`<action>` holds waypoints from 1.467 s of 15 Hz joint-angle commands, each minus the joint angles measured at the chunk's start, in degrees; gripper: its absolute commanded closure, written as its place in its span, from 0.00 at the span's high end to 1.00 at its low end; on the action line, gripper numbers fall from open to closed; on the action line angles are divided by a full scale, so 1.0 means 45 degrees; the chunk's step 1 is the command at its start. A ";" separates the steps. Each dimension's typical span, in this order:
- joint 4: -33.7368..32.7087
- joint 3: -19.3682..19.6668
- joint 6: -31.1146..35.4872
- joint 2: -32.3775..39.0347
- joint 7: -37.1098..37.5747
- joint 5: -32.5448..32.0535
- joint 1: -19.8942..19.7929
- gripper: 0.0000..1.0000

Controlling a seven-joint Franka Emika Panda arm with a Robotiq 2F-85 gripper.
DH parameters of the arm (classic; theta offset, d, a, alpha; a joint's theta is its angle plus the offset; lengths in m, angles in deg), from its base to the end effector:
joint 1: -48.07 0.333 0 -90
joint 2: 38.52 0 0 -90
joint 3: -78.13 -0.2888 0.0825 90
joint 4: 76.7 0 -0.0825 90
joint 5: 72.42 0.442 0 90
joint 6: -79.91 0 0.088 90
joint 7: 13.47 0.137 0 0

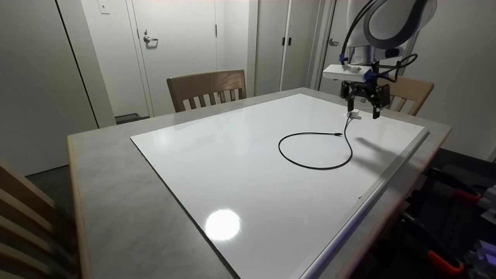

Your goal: Make a circle with the charger on the table

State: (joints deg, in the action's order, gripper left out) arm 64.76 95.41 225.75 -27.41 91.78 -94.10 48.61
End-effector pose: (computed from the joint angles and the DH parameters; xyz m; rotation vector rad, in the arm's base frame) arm 0.4630 -0.1518 0.1046 1.7887 -2.2545 0.1337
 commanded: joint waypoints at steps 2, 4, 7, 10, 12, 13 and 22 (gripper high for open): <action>-0.0023 -0.0287 -0.0048 -0.0010 0.0011 -0.0086 -0.0249 1.00; 0.0093 -0.0103 0.0390 -0.0024 -0.0328 -0.0856 -0.0321 1.00; 0.0259 0.0396 0.1662 -0.0053 -0.0790 -0.3142 -0.0510 1.00; 0.0256 0.0951 0.3164 0.0091 -0.1013 -0.5687 -0.0968 1.00; 0.0224 0.1349 0.4648 0.0326 -0.1367 -0.7261 -0.1567 1.00; 0.0225 0.1801 0.5640 0.0518 -0.1743 -0.7785 -0.1695 1.00; 0.0206 0.1964 0.6165 0.0570 -0.1756 -0.7561 -0.1820 1.00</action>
State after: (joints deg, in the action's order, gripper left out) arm 65.68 104.25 253.49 -24.84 83.87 -128.13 40.42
